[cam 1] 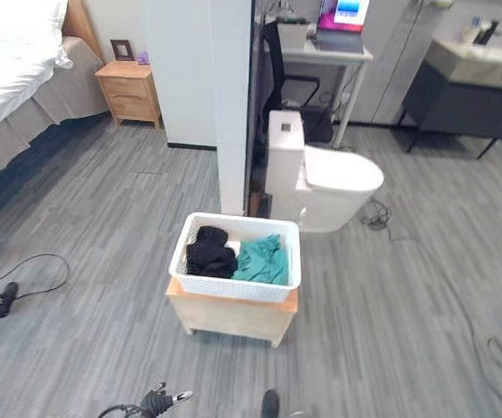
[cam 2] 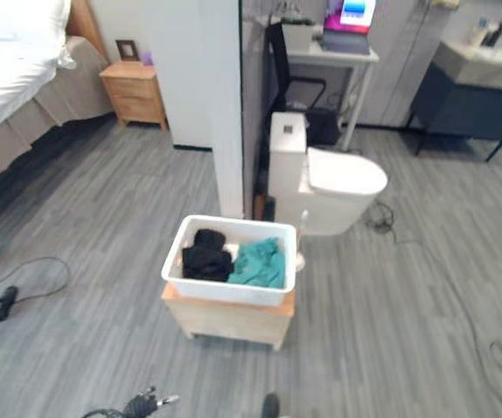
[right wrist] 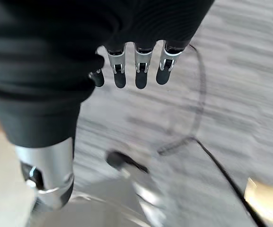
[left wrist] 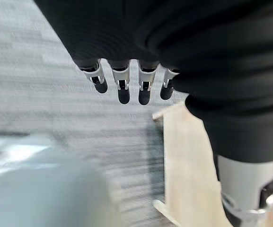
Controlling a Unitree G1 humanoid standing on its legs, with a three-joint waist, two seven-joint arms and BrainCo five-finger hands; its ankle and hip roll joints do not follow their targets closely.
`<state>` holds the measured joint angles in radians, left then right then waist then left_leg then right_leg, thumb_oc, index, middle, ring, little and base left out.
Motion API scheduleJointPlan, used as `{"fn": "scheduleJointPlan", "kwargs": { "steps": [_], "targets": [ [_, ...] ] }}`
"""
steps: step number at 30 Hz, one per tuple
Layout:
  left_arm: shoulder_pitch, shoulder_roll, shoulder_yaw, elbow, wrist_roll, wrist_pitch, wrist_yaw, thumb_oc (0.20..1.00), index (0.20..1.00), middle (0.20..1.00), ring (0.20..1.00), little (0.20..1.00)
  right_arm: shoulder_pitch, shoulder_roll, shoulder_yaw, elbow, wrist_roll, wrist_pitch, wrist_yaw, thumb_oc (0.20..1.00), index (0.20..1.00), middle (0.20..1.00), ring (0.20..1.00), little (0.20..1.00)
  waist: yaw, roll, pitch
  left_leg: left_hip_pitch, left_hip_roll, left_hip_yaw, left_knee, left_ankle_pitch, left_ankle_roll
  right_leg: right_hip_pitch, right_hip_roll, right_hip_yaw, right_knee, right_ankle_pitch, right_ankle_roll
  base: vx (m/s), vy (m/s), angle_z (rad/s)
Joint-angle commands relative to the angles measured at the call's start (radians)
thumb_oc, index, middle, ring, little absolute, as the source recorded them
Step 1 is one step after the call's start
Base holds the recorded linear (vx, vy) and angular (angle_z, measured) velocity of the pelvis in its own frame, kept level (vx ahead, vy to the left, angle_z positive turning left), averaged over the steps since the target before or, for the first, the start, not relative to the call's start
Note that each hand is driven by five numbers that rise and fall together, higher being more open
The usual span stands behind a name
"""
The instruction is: Grab the laundry basket,head to the washer,open it,put in the laundry and shut it.
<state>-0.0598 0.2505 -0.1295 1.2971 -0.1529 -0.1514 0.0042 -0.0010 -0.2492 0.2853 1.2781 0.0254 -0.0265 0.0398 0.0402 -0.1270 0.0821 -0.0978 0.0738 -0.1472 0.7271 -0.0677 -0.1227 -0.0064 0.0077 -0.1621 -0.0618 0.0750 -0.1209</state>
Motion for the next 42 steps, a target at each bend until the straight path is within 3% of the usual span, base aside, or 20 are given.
{"fn": "scheduleJointPlan", "kwargs": {
  "steps": [1, 2, 3, 4, 5, 6, 9, 11, 13, 16, 17, 19, 20, 21, 24, 25, 26, 30, 33, 42],
  "targets": [
    [-0.032, 0.041, -0.020, -0.068, -0.047, -0.039, 0.040, 1.000, 1.000, 1.000, 1.000, 1.000, -0.014, -0.030, 0.027, -0.038, 0.015, -0.019, -0.027, 1.000, 1.000, 1.000, 1.000, 1.000, 0.019, 0.000, 0.047, -0.003, 0.049, 0.105, -0.342, 0.051, 0.088, -0.022, -0.075, 0.028, 0.085, -0.058, 0.161, 0.17, 0.019, 0.03],
    [-0.032, 0.042, -0.018, -0.073, -0.054, -0.042, 0.044, 1.000, 1.000, 1.000, 1.000, 1.000, -0.017, -0.035, 0.032, -0.055, 0.013, -0.023, -0.029, 1.000, 1.000, 1.000, 1.000, 1.000, 0.022, 0.003, 0.048, -0.009, 0.059, 0.115, -0.425, 0.050, 0.080, -0.013, -0.075, 0.026, 0.079, -0.068, 0.167, 0.12, 0.034, -0.06],
    [-0.032, 0.042, -0.018, -0.073, -0.054, -0.042, 0.044, 1.000, 1.000, 1.000, 1.000, 1.000, -0.017, -0.035, 0.032, -0.055, 0.013, -0.023, -0.029, 1.000, 1.000, 1.000, 1.000, 1.000, 0.023, 0.003, 0.051, -0.002, 0.059, 0.117, -0.430, 0.051, 0.080, -0.009, -0.075, 0.027, 0.078, -0.069, 0.167, 0.17, 0.129, -0.11],
    [-0.034, 0.046, -0.009, -0.089, -0.083, -0.051, 0.054, 1.000, 1.000, 1.000, 1.000, 1.000, -0.018, -0.036, 0.039, -0.076, 0.007, -0.027, -0.036, 1.000, 1.000, 1.000, 1.000, 1.000, 0.041, 0.019, 0.051, -0.022, 0.073, 0.105, -0.588, 0.110, 0.053, 0.018, -0.070, 0.027, 0.063, -0.081, 0.176, 0.12, 0.100, -0.06],
    [-0.034, 0.045, -0.009, -0.089, -0.083, -0.051, 0.054, 1.000, 1.000, 1.000, 1.000, 1.000, -0.018, -0.036, 0.040, -0.076, 0.007, -0.027, -0.036, 1.000, 1.000, 1.000, 1.000, 1.000, 0.042, 0.019, 0.053, -0.015, 0.073, 0.106, -0.595, 0.113, 0.053, 0.022, -0.070, 0.028, 0.063, -0.082, 0.176, 0.23, 0.237, 0.01],
    [-0.030, 0.048, 0.002, -0.105, -0.103, -0.059, 0.067, 1.000, 1.000, 1.000, 1.000, 1.000, -0.020, -0.039, 0.038, -0.082, 0.004, -0.029, -0.044, 1.000, 1.000, 1.000, 1.000, 1.000, 0.051, 0.040, 0.052, -0.024, 0.079, 0.078, -0.681, 0.168, 0.036, 0.052, -0.068, 0.027, 0.049, -0.095, 0.184, 0.12, 0.135, -0.04],
    [-0.012, 0.051, 0.012, -0.116, -0.102, -0.059, 0.063, 1.000, 1.000, 1.000, 1.000, 1.000, -0.021, -0.042, 0.030, -0.093, -0.006, -0.032, -0.048, 1.000, 1.000, 1.000, 1.000, 1.000, 0.056, 0.060, 0.043, -0.012, 0.080, 0.089, -0.722, 0.163, 0.032, 0.075, -0.075, 0.034, 0.046, -0.104, 0.193, 0.18, 0.261, -0.32],
    [0.019, 0.058, 0.019, -0.121, -0.080, -0.062, 0.058, 1.000, 1.000, 1.000, 1.000, 1.000, -0.034, -0.059, -0.010, -0.068, -0.004, -0.031, -0.046, 1.000, 1.000, 1.000, 1.000, 1.000, 0.060, 0.077, 0.021, -0.002, 0.047, 0.081, -0.665, 0.120, 0.039, 0.089, -0.121, 0.042, 0.055, -0.105, 0.220, 0.21, 0.337, -0.44],
    [0.030, 0.062, 0.022, -0.128, -0.076, -0.060, 0.054, 1.000, 1.000, 1.000, 1.000, 1.000, -0.035, -0.061, -0.021, -0.065, 0.000, -0.031, -0.049, 1.000, 1.000, 1.000, 1.000, 1.000, 0.064, 0.080, 0.017, 0.002, 0.039, 0.090, -0.654, 0.109, 0.044, 0.090, -0.133, 0.049, 0.062, -0.104, 0.224, 0.13, 0.225, -0.39],
    [0.079, 0.089, 0.067, -0.179, -0.068, -0.064, 0.059, 1.000, 1.000, 1.000, 1.000, 1.000, -0.079, -0.083, -0.097, -0.030, 0.040, -0.029, -0.070, 1.000, 1.000, 1.000, 1.000, 1.000, 0.093, 0.093, 0.005, 0.037, -0.009, 0.151, -0.663, 0.066, 0.086, 0.065, -0.199, 0.041, 0.105, -0.079, 0.262, 0.12, 0.283, -0.36],
    [0.079, 0.089, 0.067, -0.179, -0.068, -0.064, 0.059, 1.000, 1.000, 1.000, 1.000, 1.000, -0.079, -0.083, -0.097, -0.030, 0.040, -0.029, -0.070, 1.000, 1.000, 1.000, 1.000, 1.000, 0.093, 0.093, 0.005, 0.037, -0.009, 0.151, -0.663, 0.066, 0.086, 0.065, -0.199, 0.041, 0.105, -0.079, 0.262, 0.09, 0.182, -0.44],
    [0.141, 0.109, 0.161, -0.369, -0.120, -0.095, 0.115, 1.000, 1.000, 1.000, 1.000, 1.000, -0.089, -0.098, -0.143, -0.036, 0.067, -0.032, -0.097, 1.000, 1.000, 1.000, 1.000, 1.000, 0.120, 0.089, 0.002, 0.058, -0.019, 0.167, -0.692, 0.064, 0.093, 0.063, -0.220, 0.005, 0.093, -0.051, 0.278, 0.07, 0.060, -0.38],
    [0.141, 0.109, 0.161, -0.370, -0.120, -0.095, 0.115, 1.000, 1.000, 1.000, 1.000, 1.000, -0.089, -0.098, -0.143, -0.036, 0.067, -0.032, -0.097, 1.000, 1.000, 1.000, 1.000, 1.000, 0.120, 0.089, 0.003, 0.058, -0.019, 0.166, -0.692, 0.064, 0.093, 0.063, -0.220, 0.005, 0.093, -0.051, 0.278, 0.07, 0.001, -0.29],
    [0.200, 0.116, 0.256, -0.563, -0.185, -0.132, 0.150, 1.000, 1.000, 1.000, 1.000, 1.000, -0.072, -0.116, -0.190, -0.093, 0.086, -0.036, -0.122, 1.000, 1.000, 1.000, 1.000, 1.000, 0.129, 0.079, -0.003, 0.065, -0.025, 0.169, -0.723, 0.072, 0.091, 0.077, -0.223, -0.015, 0.048, -0.039, 0.283, 0.07, -0.009, -0.11],
    [0.229, 0.157, 0.353, -0.796, -0.183, -0.149, 0.177, 1.000, 1.000, 1.000, 1.000, 1.000, -0.046, -0.184, -0.250, -0.282, 0.081, -0.038, -0.161, 1.000, 1.000, 1.000, 1.000, 1.000, 0.118, 0.071, -0.009, 0.071, -0.024, 0.175, -0.779, 0.092, 0.083, 0.075, -0.219, -0.019, 0.002, -0.026, 0.287, 0.04, -0.007, 0.13],
    [0.229, 0.157, 0.353, -0.796, -0.183, -0.149, 0.177, 1.000, 1.000, 1.000, 1.000, 1.000, -0.046, -0.184, -0.250, -0.283, 0.081, -0.038, -0.161, 1.000, 1.000, 1.000, 1.000, 1.000, 0.118, 0.071, -0.009, 0.071, -0.024, 0.175, -0.779, 0.092, 0.083, 0.076, -0.219, -0.019, 0.002, -0.025, 0.287, -0.04, -0.013, 0.13],
    [0.187, 0.204, 0.362, -0.836, -0.147, -0.137, 0.192, 1.000, 1.000, 1.000, 1.000, 1.000, -0.051, -0.241, -0.278, -0.411, 0.064, -0.035, -0.176, 1.000, 1.000, 1.000, 1.000, 1.000, 0.107, 0.070, -0.003, 0.064, -0.018, 0.175, -0.801, 0.106, 0.076, 0.064, -0.215, -0.023, -0.014, -0.018, 0.289, -0.06, -0.014, 0.01],
    [0.051, 0.269, 0.309, -0.822, -0.123, -0.119, 0.200, 1.000, 1.000, 1.000, 1.000, 1.000, -0.110, -0.311, -0.286, -0.513, 0.059, -0.032, -0.187, 1.000, 1.000, 1.000, 1.000, 1.000, 0.085, 0.071, 0.027, 0.036, -0.009, 0.169, -0.808, 0.120, 0.068, 0.036, -0.206, -0.023, -0.010, -0.018, 0.286, -0.10, -0.018, 0.06],
    [-0.145, 0.316, 0.186, -0.779, -0.098, -0.077, 0.220, 1.000, 1.000, 1.000, 1.000, 1.000, -0.252, -0.343, -0.227, -0.539, 0.109, -0.037, -0.203, 1.000, 1.000, 1.000, 1.000, 1.000, 0.068, 0.071, 0.084, -0.009, 0.002, 0.156, -0.812, 0.143, 0.060, -0.013, -0.193, -0.022, 0.005, -0.014, 0.280, -0.13, -0.024, 0.17],
    [-0.564, 0.314, -0.034, -0.489, -0.160, 0.019, 0.247, 1.000, 1.000, 1.000, 1.000, 1.000, -0.662, -0.273, 0.034, -0.452, 0.163, -0.003, -0.234, 1.000, 1.000, 1.000, 1.000, 1.000, 0.068, 0.071, 0.258, -0.147, 0.017, 0.137, -0.763, 0.186, 0.055, -0.160, -0.178, -0.010, 0.069, 0.013, 0.266, -0.16, -0.012, 0.00]
  ]
}}
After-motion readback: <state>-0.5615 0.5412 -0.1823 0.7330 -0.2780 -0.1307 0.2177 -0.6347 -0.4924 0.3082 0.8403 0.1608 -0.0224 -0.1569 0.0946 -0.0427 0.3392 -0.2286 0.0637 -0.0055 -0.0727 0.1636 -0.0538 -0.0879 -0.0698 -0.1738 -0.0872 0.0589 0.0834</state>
